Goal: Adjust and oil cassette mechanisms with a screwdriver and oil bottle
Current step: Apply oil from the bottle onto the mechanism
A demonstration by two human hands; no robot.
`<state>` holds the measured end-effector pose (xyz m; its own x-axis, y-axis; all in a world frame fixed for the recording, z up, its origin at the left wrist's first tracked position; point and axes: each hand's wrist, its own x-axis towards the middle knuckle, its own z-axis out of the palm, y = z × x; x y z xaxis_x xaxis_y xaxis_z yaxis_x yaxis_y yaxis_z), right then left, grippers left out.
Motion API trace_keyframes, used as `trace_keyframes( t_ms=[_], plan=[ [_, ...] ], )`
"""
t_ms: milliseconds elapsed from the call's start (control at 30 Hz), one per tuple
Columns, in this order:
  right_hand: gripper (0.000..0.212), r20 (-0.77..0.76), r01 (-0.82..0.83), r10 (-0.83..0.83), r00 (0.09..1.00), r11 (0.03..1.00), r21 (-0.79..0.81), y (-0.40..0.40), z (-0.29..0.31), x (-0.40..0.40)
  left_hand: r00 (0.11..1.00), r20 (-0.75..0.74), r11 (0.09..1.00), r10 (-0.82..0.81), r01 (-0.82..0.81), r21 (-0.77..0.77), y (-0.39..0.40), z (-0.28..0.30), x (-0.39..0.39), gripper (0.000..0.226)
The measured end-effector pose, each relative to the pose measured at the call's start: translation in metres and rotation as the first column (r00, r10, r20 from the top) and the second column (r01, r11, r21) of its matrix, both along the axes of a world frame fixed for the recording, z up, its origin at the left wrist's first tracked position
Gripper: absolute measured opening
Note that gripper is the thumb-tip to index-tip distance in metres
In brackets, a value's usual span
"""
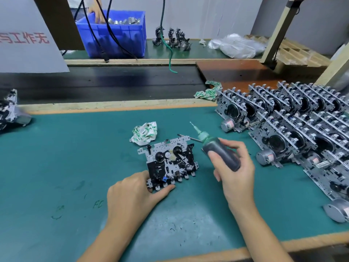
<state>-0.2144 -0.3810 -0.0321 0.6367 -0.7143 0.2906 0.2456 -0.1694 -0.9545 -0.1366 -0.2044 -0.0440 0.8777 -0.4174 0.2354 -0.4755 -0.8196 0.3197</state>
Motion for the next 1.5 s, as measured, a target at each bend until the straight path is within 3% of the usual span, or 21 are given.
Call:
trace_keyframes(
  t_ms=[200, 467, 733, 1200, 1500],
  plan=[
    [0.01, 0.124, 0.019, -0.041, 0.991, 0.985, 0.174, 0.003, 0.0, -0.005, 1.0, 0.009, 0.999, 0.005, -0.005, 0.035, 0.0, 0.0, -0.001, 0.058],
    [0.028, -0.043, 0.19, -0.197, 0.98, 0.973, -0.133, 0.011, -0.004, -0.006, 1.0, 0.009, 0.998, 0.014, -0.015, 0.059, -0.001, 0.001, -0.002, 0.06],
    [0.039, -0.114, 0.113, -0.128, 0.985, 0.985, -0.128, 0.014, -0.005, -0.005, 1.0, -0.017, 0.997, 0.007, -0.006, 0.075, -0.002, 0.002, -0.002, 0.056],
    [0.036, -0.138, 0.08, -0.097, 0.986, 0.989, -0.127, 0.014, -0.007, -0.003, 1.0, 0.017, 0.998, 0.004, -0.005, 0.061, -0.001, -0.003, 0.0, 0.07],
    [0.033, -0.122, 0.095, -0.115, 0.986, 0.983, -0.16, 0.015, -0.006, -0.004, 1.0, 0.013, 0.997, 0.005, -0.006, 0.074, 0.0, -0.004, -0.001, 0.064]
  ],
)
